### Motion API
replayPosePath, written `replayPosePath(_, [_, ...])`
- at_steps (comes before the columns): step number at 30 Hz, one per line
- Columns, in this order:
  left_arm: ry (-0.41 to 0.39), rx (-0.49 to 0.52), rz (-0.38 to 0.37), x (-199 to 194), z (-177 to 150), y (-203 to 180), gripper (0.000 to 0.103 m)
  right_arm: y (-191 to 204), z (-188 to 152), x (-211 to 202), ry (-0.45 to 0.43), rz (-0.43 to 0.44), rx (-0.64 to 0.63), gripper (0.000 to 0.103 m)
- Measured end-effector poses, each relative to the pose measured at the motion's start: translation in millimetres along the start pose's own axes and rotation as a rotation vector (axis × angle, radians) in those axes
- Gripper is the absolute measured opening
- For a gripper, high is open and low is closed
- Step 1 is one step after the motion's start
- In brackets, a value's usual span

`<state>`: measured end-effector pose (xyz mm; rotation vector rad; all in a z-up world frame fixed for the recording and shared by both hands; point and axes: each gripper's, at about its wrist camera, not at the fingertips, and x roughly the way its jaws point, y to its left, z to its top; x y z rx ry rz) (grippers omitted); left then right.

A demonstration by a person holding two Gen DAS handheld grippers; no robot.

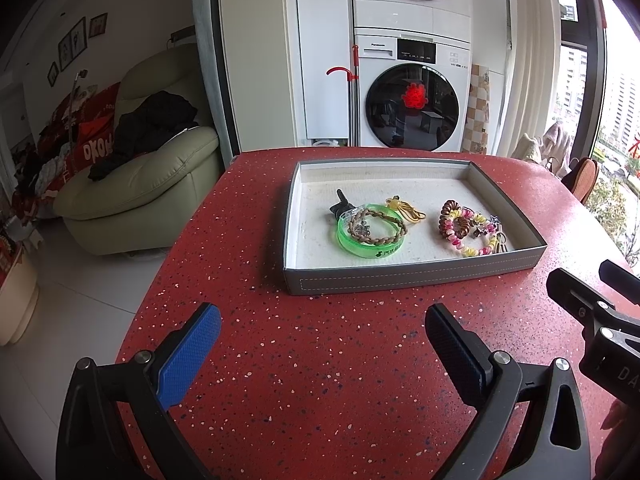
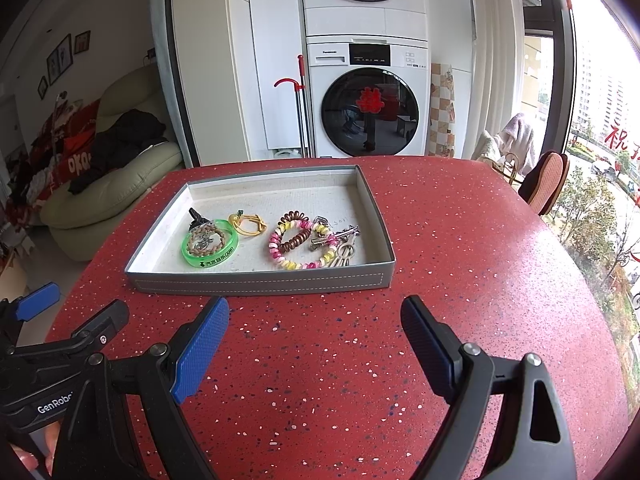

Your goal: Organize jewelry

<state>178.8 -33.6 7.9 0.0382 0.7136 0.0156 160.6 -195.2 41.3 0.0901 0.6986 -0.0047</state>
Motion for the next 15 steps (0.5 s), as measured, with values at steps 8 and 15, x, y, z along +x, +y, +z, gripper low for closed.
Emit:
replayPosePath(8, [0.004, -0.002, 0.003, 1.1, -1.4, 0.7, 0.103, 1.7, -0.3, -0.6, 0.000, 0.001, -0.001, 0.090])
replayPosePath(15, [-0.010, 0.000, 0.004, -0.4, -3.0, -0.1, 0.103, 3.0, -0.7, -0.7, 0.001, 0.001, -0.002, 0.090])
